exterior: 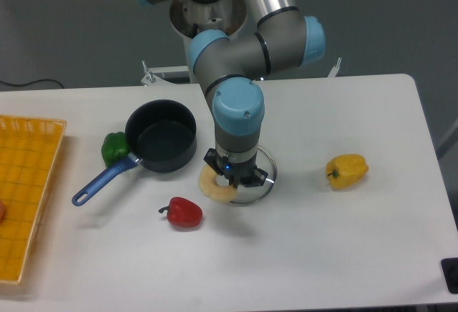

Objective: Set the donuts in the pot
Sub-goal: 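Grasp the beige donut ring beside the glass lid with the gripper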

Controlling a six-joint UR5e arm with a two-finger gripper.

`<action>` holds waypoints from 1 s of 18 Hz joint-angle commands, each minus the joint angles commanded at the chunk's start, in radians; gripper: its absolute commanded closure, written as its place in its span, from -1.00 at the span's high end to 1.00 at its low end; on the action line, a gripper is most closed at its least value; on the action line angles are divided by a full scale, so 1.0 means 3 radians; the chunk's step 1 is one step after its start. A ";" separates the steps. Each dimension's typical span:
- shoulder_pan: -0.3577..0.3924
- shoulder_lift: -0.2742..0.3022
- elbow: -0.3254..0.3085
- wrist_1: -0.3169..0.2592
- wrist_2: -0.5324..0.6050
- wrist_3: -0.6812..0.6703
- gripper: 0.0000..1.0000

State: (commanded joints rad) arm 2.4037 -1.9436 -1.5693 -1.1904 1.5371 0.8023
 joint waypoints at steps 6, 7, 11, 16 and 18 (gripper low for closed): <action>0.0000 0.0000 -0.0010 -0.0020 0.0010 0.0000 -0.86; 0.0000 0.0000 -0.0015 -0.0025 0.0010 0.0000 -0.86; -0.0010 0.0005 -0.0031 -0.0092 0.0010 0.0000 -0.86; -0.0041 0.0143 -0.0153 -0.0164 0.0000 0.0005 -0.86; -0.0076 0.0164 -0.0164 -0.0169 -0.0005 0.0005 -0.86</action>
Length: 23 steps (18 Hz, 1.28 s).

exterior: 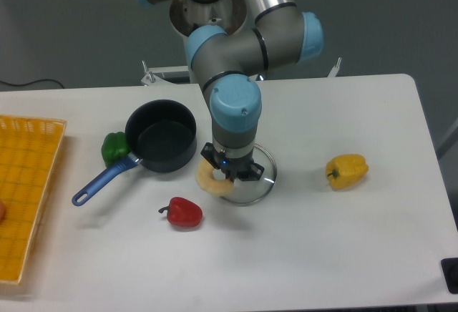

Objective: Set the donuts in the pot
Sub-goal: 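Grasp the beige donut ring beside the glass lid with the gripper, then lift the donut and carry it over the dark blue saucepan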

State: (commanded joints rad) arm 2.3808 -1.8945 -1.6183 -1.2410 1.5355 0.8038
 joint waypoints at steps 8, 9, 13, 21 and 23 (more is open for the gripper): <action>-0.0317 0.0077 -0.0261 0.0000 0.0031 0.0000 -0.86; -0.0358 0.0082 -0.0276 -0.0005 0.0031 0.0000 -0.86; -0.0506 0.0204 -0.0291 -0.0209 0.0036 -0.0005 -0.86; -0.0859 0.0251 -0.0475 -0.0317 0.0383 0.0148 -0.86; -0.0900 0.0256 -0.0491 -0.0332 0.0404 0.0159 -0.82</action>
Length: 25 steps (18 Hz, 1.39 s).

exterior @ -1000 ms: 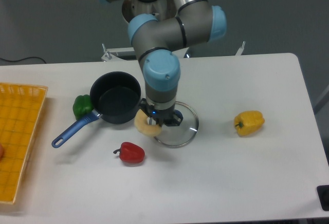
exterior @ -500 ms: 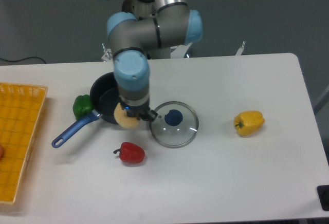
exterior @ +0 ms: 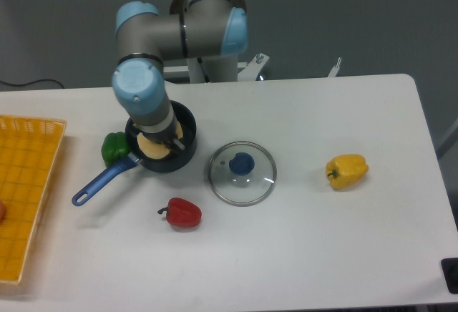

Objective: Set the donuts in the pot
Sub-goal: 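Lift the donut and carry it over the dark blue saucepan, then lower the donut into the saucepan and release it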

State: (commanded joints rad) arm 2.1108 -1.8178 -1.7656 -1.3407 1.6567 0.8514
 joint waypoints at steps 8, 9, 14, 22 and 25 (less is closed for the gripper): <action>-0.0107 0.0041 -0.0102 -0.0056 0.0056 0.0010 -0.18; -0.0113 0.0041 -0.0107 -0.0061 0.0102 0.0010 -0.12; -0.0138 0.0046 -0.0097 -0.0082 0.0107 0.0015 0.07; -0.0189 0.0051 -0.0057 -0.0123 0.0112 0.0010 0.14; -0.0199 0.0066 0.0000 -0.0194 0.0107 0.0010 0.19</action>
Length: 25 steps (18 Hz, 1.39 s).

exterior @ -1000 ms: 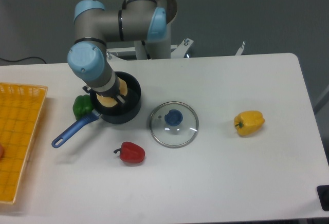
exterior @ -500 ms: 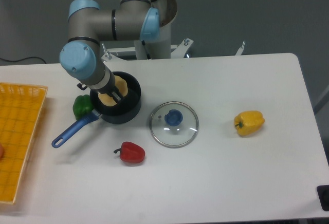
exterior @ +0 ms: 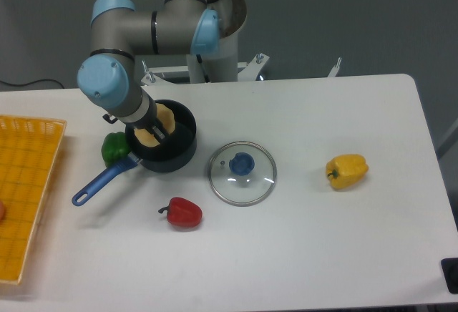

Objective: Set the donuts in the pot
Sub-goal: 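Lower the donut into the saucepan and release it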

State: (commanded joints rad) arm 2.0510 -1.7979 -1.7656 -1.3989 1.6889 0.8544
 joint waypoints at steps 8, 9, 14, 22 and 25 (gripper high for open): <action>-0.0046 0.0061 -0.0056 0.0010 0.0005 0.0000 0.69; -0.0051 0.0061 -0.0056 0.0010 0.0000 0.0000 0.69; -0.0041 0.0056 -0.0041 0.0025 0.0000 -0.0015 0.68; 0.0347 0.0067 0.0312 0.0142 -0.0076 -0.0240 1.00; 0.0485 0.0067 0.0332 0.0729 -0.0087 -0.0352 1.00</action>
State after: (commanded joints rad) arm 2.1965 -1.7779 -1.6659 -1.1802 1.6628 0.7488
